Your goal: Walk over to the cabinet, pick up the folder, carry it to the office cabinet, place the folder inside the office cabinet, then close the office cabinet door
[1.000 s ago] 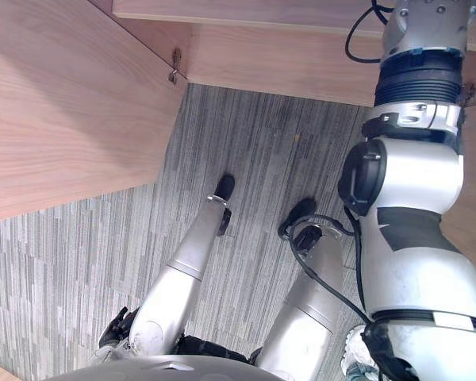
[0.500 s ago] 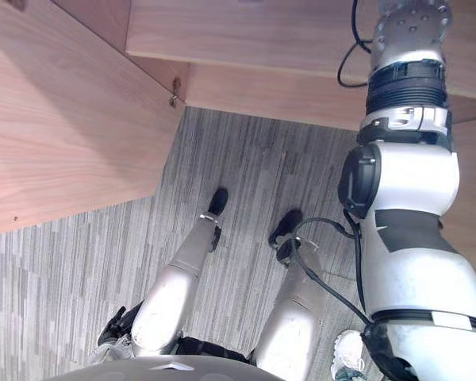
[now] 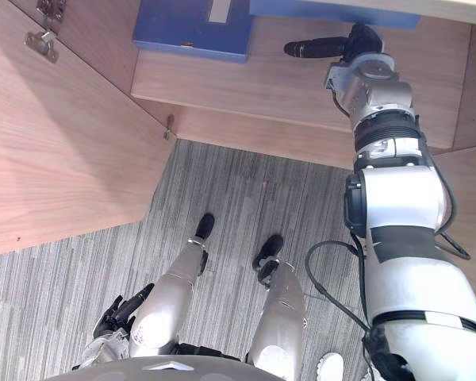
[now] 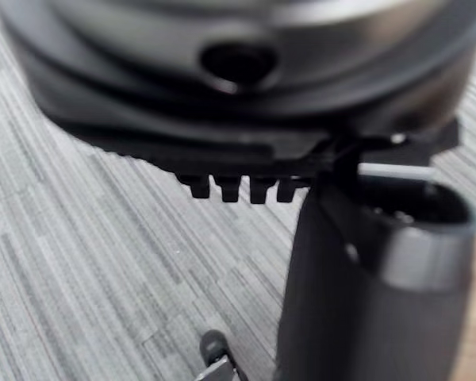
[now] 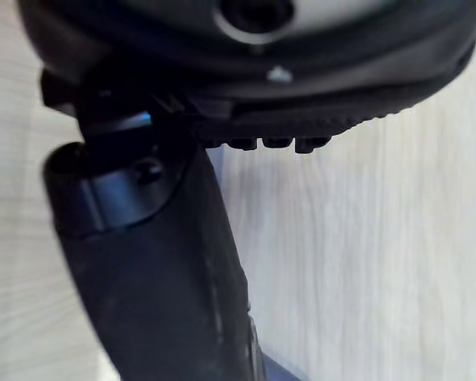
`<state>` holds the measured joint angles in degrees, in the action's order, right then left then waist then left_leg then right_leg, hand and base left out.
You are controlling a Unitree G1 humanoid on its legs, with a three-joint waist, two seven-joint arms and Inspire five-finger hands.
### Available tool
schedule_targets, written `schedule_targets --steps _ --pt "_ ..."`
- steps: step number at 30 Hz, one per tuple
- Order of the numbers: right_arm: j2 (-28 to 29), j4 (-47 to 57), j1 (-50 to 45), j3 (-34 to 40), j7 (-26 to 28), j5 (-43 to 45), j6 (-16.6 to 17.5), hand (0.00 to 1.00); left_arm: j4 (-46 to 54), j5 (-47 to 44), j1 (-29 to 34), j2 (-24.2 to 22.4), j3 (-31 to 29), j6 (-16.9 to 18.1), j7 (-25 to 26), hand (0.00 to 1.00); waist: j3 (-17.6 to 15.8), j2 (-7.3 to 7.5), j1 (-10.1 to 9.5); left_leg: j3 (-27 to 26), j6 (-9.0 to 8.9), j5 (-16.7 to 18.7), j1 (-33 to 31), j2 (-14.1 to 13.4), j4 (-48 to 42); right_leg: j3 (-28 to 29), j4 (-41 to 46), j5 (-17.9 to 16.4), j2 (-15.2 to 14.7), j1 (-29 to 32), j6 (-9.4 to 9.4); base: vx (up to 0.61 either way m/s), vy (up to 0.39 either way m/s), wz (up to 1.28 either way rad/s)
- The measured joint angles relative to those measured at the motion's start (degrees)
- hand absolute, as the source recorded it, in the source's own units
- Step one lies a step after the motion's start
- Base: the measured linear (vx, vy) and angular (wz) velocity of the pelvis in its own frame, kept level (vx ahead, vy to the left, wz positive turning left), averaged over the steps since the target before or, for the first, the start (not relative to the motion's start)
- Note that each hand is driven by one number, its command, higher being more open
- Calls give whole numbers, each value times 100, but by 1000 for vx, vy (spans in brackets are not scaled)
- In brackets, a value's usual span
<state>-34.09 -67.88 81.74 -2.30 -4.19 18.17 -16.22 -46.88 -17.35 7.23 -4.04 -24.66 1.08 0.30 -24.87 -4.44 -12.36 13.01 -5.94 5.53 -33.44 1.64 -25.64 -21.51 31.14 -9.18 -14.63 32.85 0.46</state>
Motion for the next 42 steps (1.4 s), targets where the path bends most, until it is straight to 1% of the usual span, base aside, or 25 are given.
schedule_targets --steps 2,4,6,7,10,14,16,18,19,21,23,25,29,33,36,40,42 --pt "1 0 -34 114 129 -287 0 100 -1 3 0 2 -115 -8 -54 100 44 4 -1 -7 -1 1 1 -30 2 0 -33 9 34 -12 -2 -14 15 -5" --pt "8 0 -66 237 259 -756 0 100 0 5 0 5 -194 -9 -108 100 64 5 -7 -15 -2 1 25 -77 16 -2 -92 44 91 -45 -22 -7 3 -6" --pt "14 16 -153 343 320 -1057 1 100 -1 5 0 8 -197 -13 -151 100 64 5 -13 -26 -2 -2 94 -116 85 -8 -169 70 134 -116 -23 4 -3 -6" --pt "22 20 -273 402 373 -1280 0 100 -46 5 6 9 -201 -15 -186 100 120 9 -24 -26 -1 -2 121 -139 113 -18 -232 84 166 -155 -19 10 -5 -4" --pt "38 21 -506 411 422 -1565 1 100 -145 7 8 11 -200 -30 -228 100 286 32 -26 -26 4 -41 147 -153 244 -36 -333 110 182 -167 -11 32 5 0" --pt "86 153 -678 351 524 -1803 29 100 -154 9 16 34 -193 -20 -327 100 352 37 -25 -64 -6 -63 209 -217 397 -32 -490 181 256 -217 -14 58 6 -7" --pt "80 399 -802 59 629 -2036 63 100 -152 9 17 79 -133 -8 -355 100 352 37 -17 -78 -5 -64 217 -239 434 -31 -540 203 284 -220 -14 55 0 -6" --pt "-11 872 -1156 -418 907 -2208 279 100 -157 17 28 190 29 -12 -405 100 352 37 -6 -95 -5 -65 284 -247 499 -30 -593 205 288 -274 -11 44 11 -3" --pt "-48 945 -1223 -576 1034 -2207 329 100 -155 36 36 235 85 -11 -429 100 352 37 -2 -96 -4 -65 305 -253 509 -30 -616 207 294 -298 -8 43 17 -3" --pt "-216 1031 -1363 -1219 1460 -2208 461 100 -148 245 37 361 208 4 -505 100 352 38 -2 -110 1 -69 406 -258 590 -29 -652 207 296 -369 -6 36 18 -2" --pt "-293 1032 -1368 -1579 1680 -2213 491 100 -128 245 39 434 274 27 -585 100 352 38 0 -121 3 -70 414 -260 597 -29 -676 208 298 -382 -3 0 0 0" --pt "-465 1069 -1477 -2095 1897 -2221 620 100 -82 244 65 482 410 61 -616 100 351 40 -15 -139 4 -70 412 -260 611 -30 -706 218 300 -386 13 8 15 0" --pt "-634 1261 -1743 -2496 2037 -2220 713 100 -30 245 240 490 624 127 -676 100 350 60 -10 -164 6 -69 414 -259 623 -14 -730 229 301 -387 29 0 0 0" --pt "-747 1260 -1816 -2906 2212 -2212 720 100 -37 244 263 503 641 129 -677 100 337 83 -15 -193 9 -67 421 -288 618 14 -736 232 334 -382 32 -3 1 -3" --pt "-790 1293 -1825 -3123 2284 -2219 809 100 -27 243 264 552 702 138 -685 100 327 104 -38 -256 17 -61 446 -336 617 81 -768 252 390 -378 32 -18 -4 -13" --pt "-856 1484 -1902 -3331 2363 -2221 826 100 -28 242 265 559 701 138 -684 100 315 125 -26 -322 32 -51 469 -373 612 130 -814 266 433 -377 32 -22 1 -10" --pt "-860 1616 -1916 -3450 2371 -2222 849 100 -26 243 264 594 701 143 -684 100 286 174 -23 -357 37 -38 473 -419 602 151 -834 300 489 -382 27 2 -10 -11"
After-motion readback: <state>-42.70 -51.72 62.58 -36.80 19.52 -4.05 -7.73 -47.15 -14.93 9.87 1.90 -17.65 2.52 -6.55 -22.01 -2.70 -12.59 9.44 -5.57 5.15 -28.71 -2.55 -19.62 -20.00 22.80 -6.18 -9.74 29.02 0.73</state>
